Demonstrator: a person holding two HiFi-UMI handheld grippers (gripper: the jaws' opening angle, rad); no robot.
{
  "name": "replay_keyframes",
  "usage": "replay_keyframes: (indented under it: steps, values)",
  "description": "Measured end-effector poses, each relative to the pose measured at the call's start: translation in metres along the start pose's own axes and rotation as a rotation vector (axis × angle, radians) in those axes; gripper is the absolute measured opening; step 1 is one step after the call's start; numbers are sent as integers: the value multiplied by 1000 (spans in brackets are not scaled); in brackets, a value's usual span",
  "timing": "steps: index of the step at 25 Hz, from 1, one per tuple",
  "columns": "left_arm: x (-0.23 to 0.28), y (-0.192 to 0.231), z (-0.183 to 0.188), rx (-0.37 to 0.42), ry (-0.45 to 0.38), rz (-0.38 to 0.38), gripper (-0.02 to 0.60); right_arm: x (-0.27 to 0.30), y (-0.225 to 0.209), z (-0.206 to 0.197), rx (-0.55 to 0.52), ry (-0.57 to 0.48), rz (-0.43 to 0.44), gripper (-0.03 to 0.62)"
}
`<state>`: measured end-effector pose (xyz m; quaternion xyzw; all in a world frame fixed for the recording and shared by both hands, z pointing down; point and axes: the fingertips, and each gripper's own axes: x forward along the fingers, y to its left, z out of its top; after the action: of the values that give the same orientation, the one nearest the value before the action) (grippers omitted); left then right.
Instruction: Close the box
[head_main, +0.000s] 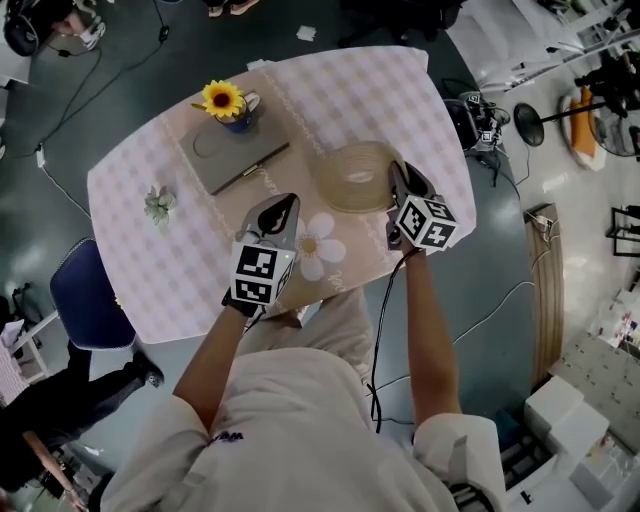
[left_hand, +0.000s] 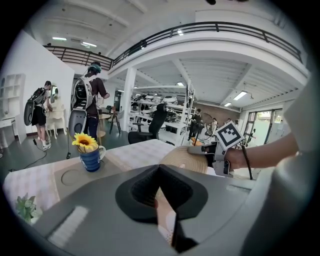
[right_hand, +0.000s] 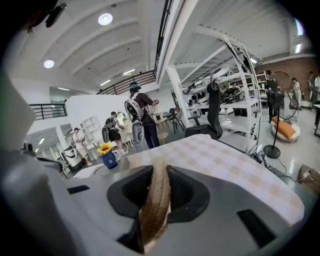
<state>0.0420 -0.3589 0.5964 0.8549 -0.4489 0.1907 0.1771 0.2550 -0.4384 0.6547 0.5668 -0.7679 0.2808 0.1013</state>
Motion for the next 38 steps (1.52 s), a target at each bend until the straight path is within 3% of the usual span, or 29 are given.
replay_keyframes:
  steps: [6, 26, 38]
  values:
    - [3, -9, 6, 68, 3, -15, 2, 3, -7, -7, -66, 27, 9, 83]
    - [17, -9, 6, 52, 14, -1, 2, 20, -31, -20, -224, 98, -12, 104]
    - [21, -5, 3, 19, 16, 9, 2, 31, -39, -28, -245, 112, -5, 114]
